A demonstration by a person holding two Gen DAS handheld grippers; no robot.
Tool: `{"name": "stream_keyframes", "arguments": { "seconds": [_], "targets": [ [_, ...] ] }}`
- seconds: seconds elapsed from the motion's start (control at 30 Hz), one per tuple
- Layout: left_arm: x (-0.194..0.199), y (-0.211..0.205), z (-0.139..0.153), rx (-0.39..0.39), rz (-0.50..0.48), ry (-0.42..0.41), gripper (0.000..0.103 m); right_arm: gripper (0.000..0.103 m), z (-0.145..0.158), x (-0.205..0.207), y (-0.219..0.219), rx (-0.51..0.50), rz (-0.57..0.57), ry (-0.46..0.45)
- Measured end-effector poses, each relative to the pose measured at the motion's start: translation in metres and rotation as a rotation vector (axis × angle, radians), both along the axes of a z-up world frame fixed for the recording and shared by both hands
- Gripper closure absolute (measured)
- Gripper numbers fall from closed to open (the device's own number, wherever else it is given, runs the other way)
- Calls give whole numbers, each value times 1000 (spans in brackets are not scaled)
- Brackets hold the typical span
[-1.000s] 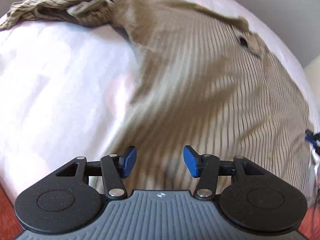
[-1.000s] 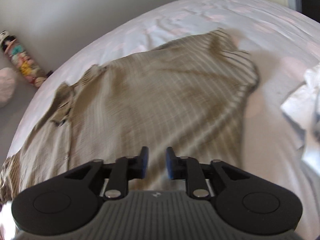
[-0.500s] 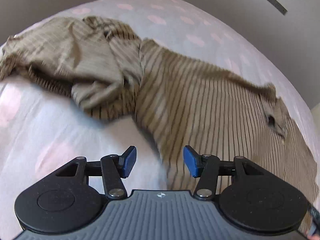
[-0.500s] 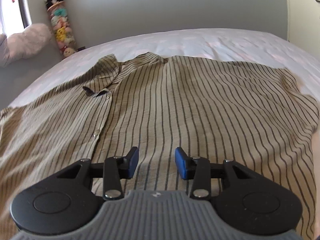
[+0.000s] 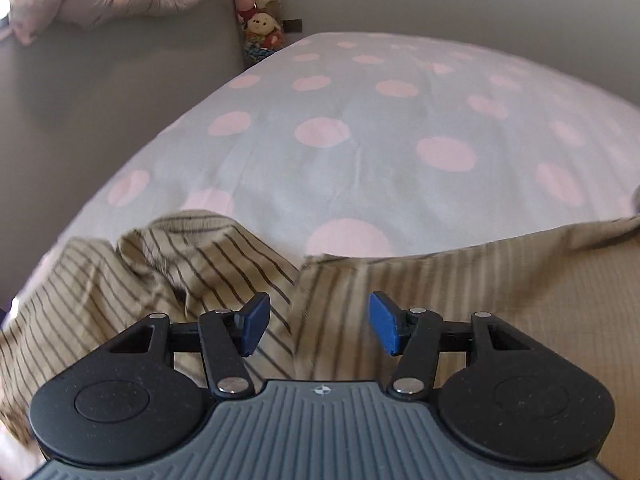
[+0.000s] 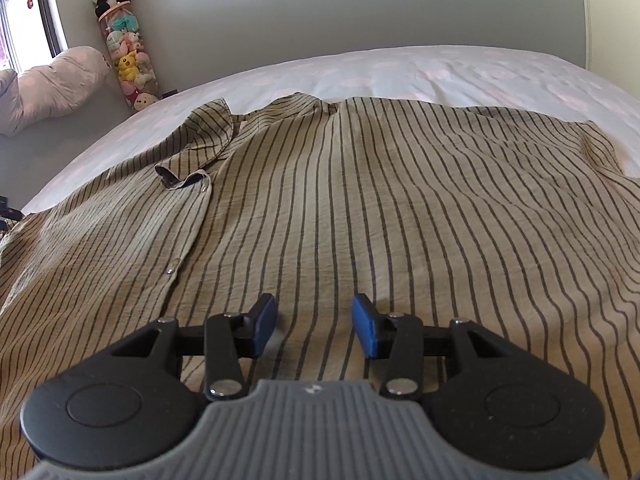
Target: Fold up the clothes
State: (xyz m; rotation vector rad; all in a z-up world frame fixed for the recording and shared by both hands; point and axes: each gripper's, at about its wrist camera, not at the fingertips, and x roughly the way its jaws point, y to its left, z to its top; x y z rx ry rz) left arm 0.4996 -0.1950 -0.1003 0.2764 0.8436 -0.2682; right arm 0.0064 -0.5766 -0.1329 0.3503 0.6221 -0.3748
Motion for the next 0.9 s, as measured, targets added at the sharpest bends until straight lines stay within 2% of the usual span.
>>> {"name": "stream_keyframes", "arguments": {
  "seconds": [0.1,0.2,0.23,0.3,0.33,0.37,0.47,0.73,0.9],
  "targets": [
    [17,-10,-16,46,0,9,50,54,-2,3,-1,-10,12,-5],
    [24,-14,-27,57,-6,21,50,53,-3,4,-3,-10,19,-13],
    [24,-15,-28,52,2,23,53,53,-3,5,-4,-9,21,-15],
    [23,-18,-25,63,1,21,70,53,-3,4,-6,6,18,-22],
    [21,-21,-22,73,-3,19,85,53,-2,3,-7,16,16,-26],
    [20,-24,-18,84,-7,19,96,53,-2,2,-9,27,14,-30],
    [14,-32,4,78,-23,28,103,53,2,-2,-14,67,-5,-45],
    [-20,-89,72,103,-141,26,103,53,22,-24,-24,132,-37,-120],
    [-48,-142,81,136,-249,46,103,53,35,-37,-28,151,-34,-172]
  ]
}}
